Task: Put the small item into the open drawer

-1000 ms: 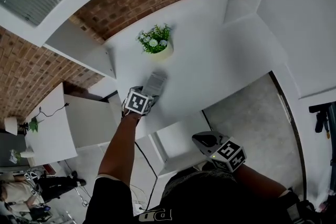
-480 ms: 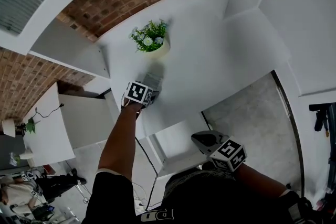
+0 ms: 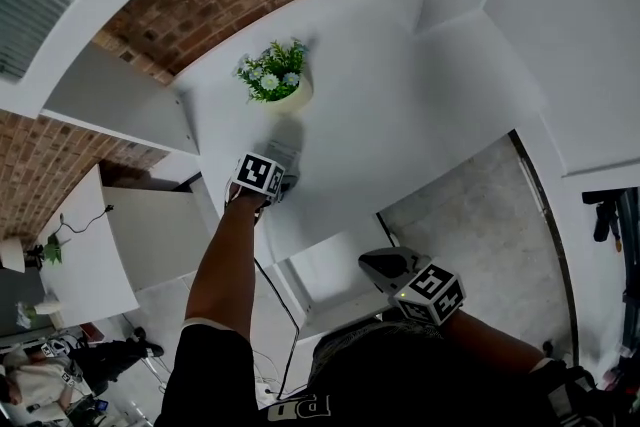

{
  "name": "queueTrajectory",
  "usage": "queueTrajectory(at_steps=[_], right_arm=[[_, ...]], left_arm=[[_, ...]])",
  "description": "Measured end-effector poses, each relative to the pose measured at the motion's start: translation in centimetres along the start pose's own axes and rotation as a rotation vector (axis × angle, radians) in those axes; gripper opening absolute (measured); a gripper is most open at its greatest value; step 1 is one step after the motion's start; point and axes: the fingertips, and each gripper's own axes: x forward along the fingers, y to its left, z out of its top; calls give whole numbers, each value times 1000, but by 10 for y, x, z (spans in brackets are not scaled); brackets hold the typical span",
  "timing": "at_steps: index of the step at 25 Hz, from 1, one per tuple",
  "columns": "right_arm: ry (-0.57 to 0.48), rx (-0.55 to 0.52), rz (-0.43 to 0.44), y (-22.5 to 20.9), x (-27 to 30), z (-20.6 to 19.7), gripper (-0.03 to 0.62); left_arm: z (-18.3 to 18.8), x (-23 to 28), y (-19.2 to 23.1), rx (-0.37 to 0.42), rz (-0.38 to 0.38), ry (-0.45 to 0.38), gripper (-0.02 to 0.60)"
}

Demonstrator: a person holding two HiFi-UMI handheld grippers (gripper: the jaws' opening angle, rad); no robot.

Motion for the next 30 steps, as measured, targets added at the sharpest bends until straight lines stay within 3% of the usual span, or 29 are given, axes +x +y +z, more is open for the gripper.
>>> queueTrajectory(at_steps=[10,16,30], right_arm=[[0,12,-29,1,-9,-12,4],[-25,-1,-54,9,-19,-11,3],[-81,-64,-108,41,-37,-23,3]], left_arm=[[0,-2,0,-20,18,-82,426],[-16,-9,-12,-45,30,-59,425],[-49,-86,-53,-69,40,-182,425]])
